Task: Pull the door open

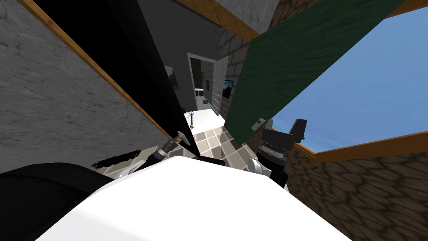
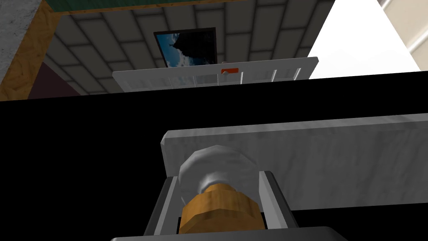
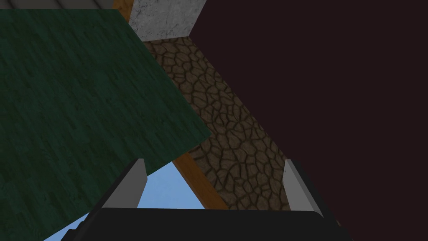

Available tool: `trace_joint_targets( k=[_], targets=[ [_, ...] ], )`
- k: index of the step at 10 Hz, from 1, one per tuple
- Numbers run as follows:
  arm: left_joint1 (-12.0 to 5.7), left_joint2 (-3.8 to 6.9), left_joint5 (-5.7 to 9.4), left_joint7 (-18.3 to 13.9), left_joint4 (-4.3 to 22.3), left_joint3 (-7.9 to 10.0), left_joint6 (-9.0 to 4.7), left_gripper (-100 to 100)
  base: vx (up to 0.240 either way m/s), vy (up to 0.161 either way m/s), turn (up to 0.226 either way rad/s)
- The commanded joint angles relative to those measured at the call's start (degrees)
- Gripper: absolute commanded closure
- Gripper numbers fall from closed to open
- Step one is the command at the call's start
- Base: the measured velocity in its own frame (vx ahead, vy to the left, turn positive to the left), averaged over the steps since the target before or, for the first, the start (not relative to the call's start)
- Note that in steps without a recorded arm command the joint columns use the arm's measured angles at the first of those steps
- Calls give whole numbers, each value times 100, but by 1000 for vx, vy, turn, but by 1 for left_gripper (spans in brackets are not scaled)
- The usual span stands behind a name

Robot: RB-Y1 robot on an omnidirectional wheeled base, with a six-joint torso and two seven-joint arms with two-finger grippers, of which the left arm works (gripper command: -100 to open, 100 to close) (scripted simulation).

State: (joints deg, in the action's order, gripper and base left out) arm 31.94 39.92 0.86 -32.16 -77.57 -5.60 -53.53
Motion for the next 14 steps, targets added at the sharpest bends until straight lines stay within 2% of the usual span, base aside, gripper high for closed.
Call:
trace_joint_targets(
  k=[1,2,3,5,8,9,10,11,12,13,14],
  targets=[
    [81,130,4,-71,41,2,-181,100,-24,38,29],
    [28,59,-14,-37,56,-34,-119,100,-14,12,5],
    [-2,114,-51,-76,219,-82,-311,100,-15,-7,47],
    [-65,192,-97,-126,453,-135,-589,100,-18,-13,58],
    [-191,352,-191,-226,927,-244,-1098,100,-21,-2,62],
    [-191,352,-191,-226,927,-244,-1165,100,-20,8,39],
    [-239,413,-227,-265,1108,-286,-1366,100,-14,12,51],
    [-239,413,-227,-265,1108,-286,-1387,100,-10,9,26],
    [-288,475,-264,-304,1293,-329,-1594,100,-8,10,37],
    [-288,475,-264,-304,1293,-329,-1615,100,-8,8,32],
    [-338,539,-302,-344,1482,-372,-1845,100,-7,17,57]
  ],
)
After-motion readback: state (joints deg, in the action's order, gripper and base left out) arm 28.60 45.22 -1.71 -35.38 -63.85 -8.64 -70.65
